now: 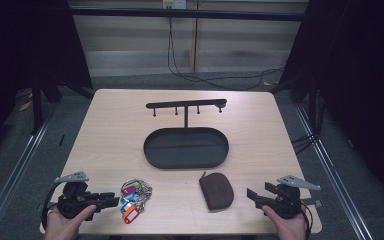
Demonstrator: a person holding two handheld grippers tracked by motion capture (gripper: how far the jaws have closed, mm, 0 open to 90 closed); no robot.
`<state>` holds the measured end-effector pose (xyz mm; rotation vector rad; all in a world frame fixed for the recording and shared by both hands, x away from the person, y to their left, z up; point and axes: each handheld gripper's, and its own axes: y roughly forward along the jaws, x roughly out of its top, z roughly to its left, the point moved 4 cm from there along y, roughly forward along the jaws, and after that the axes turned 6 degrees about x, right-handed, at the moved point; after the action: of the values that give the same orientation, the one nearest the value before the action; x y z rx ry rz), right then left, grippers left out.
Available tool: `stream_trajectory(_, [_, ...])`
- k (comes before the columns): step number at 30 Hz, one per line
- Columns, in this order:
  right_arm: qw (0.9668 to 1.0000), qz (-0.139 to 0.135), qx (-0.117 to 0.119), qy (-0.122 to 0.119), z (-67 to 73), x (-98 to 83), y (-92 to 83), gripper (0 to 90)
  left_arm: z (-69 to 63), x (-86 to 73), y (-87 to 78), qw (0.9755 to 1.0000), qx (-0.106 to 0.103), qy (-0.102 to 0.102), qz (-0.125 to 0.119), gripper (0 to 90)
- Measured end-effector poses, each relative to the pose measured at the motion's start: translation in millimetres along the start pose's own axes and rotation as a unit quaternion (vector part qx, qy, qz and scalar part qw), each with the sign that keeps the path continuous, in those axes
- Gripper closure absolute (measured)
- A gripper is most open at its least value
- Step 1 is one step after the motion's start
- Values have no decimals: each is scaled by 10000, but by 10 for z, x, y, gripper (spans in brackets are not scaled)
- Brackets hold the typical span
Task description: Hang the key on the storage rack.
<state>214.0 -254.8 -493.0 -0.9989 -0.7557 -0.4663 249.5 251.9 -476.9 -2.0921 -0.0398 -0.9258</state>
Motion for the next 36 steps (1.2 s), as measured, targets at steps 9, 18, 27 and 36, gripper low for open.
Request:
stream_trajectory(9, [10000, 77, 55, -18, 4, -5, 27, 213, -44, 184, 4, 9983, 245, 417, 316, 597])
stream_trajectory(18, [9999, 160, 52, -5, -1, -10, 53, 199, -31, 282, 56, 9952, 425, 484, 738, 643])
stream_trajectory(27, [9997, 243, 52, 3, 2, -20, 65, 192, 19, 414, 173, 9891, 540, 564, 1252, 714])
stream_trajectory(36, [9995, 316, 67, 12, 0, -25, 84, 187, 71, 469, 342, 9755, 800, 650, 1942, 754])
